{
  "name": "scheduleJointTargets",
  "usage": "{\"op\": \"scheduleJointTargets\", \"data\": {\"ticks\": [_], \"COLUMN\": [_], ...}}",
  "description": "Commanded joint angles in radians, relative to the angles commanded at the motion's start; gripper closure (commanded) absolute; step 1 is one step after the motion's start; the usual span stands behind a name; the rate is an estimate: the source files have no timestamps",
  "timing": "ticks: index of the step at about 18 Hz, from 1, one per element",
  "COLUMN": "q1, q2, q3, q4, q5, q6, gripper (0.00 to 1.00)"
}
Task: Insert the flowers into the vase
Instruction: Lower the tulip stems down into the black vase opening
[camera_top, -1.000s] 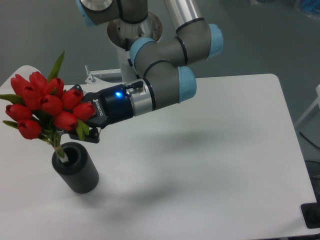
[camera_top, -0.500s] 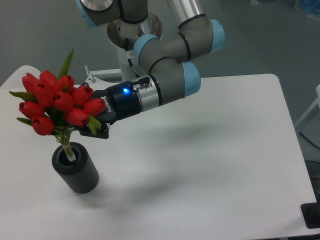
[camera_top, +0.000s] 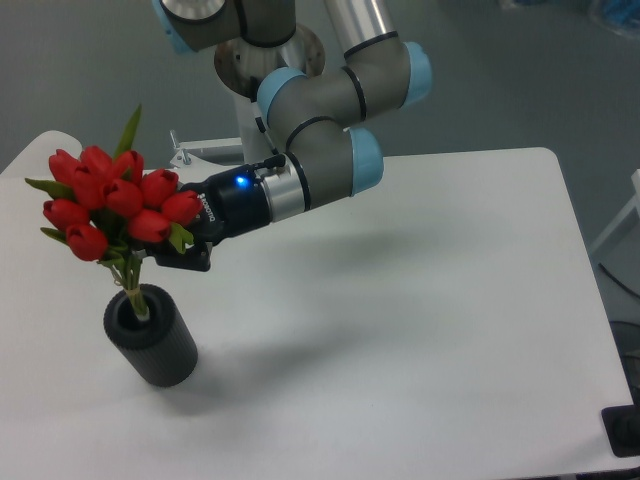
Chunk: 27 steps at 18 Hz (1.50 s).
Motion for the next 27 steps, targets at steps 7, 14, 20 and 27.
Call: {"op": "scheduleJointTargets", "data": {"ticks": [7, 14, 20, 27], "q1": [-0.012, -0.021, 0.023, 0.055], "q2": [-0.037, -0.048, -0.035, 0.028], "q3": [-0.045, -0.043, -0.012, 0.001], "q4": [0.020, 0.020, 0.018, 0.017], "q5": [0.087, 0.202, 0.262, 0.550], "q6": [0.097, 0.088, 0.002, -0.058], "gripper": [0.61, 0.00, 0.00, 0.00]}}
